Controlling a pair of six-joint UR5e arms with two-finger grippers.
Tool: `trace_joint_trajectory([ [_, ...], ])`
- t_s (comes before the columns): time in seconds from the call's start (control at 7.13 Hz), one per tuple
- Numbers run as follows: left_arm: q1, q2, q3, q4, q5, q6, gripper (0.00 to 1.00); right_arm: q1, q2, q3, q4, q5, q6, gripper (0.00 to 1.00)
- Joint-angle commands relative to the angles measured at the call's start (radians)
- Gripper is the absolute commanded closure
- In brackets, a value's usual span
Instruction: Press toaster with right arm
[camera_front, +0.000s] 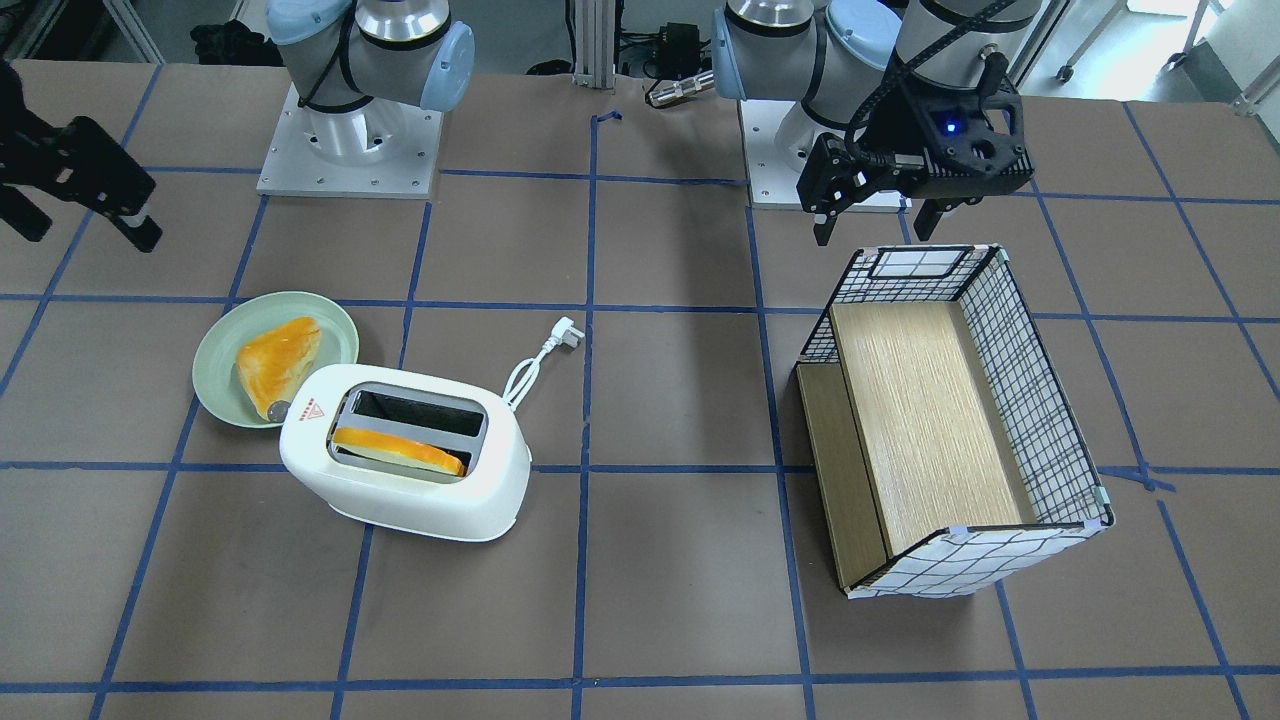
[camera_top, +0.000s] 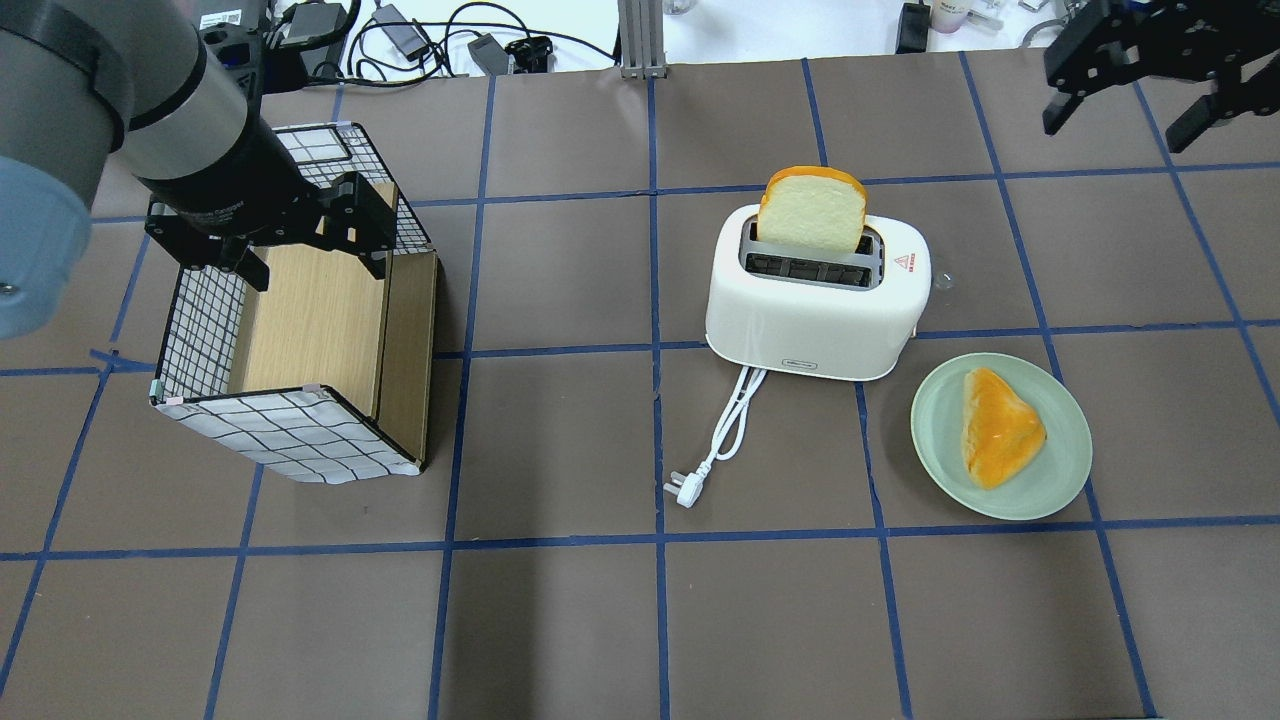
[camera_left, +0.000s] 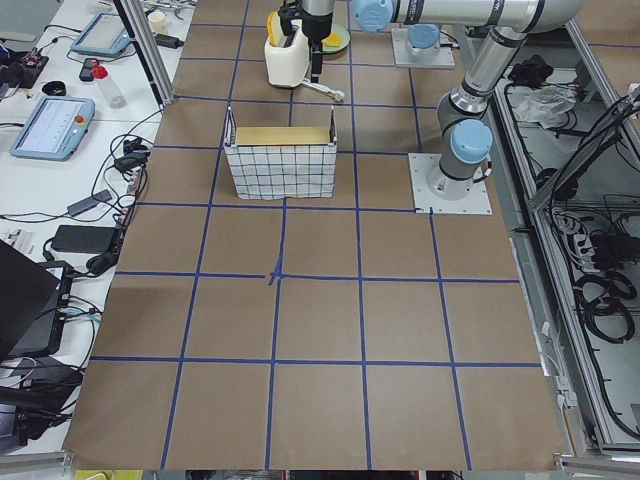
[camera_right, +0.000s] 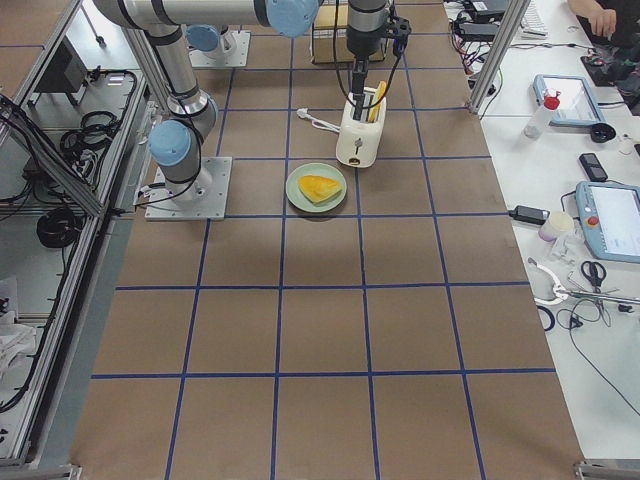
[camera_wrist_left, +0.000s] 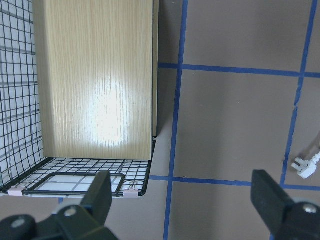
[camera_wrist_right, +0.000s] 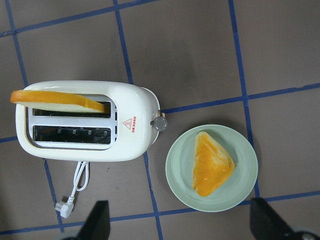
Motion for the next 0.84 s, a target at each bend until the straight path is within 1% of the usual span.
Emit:
trace_joint_trajectory([
  [0.0, 0.0, 0.0, 0.0, 0.0, 0.0, 0.0, 0.0, 0.161, 0.022, -0.005, -0.072, -0.042, 0.116, 0.0],
  [0.14, 0.0, 0.0, 0.0, 0.0, 0.0, 0.0, 0.0, 0.184, 0.029, -0.005, -0.08, -0.051, 0.118, 0.0],
  [0.42, 0.0, -0.001, 0.0, 0.0, 0.0, 0.0, 0.0, 0.184, 0.036, -0.002, -0.081, -0.108, 0.098, 0.0],
  [0.7, 0.0, 0.0, 0.0, 0.0, 0.0, 0.0, 0.0, 0.184, 0.036, 0.024, -0.082, -0.113, 0.107, 0.0],
])
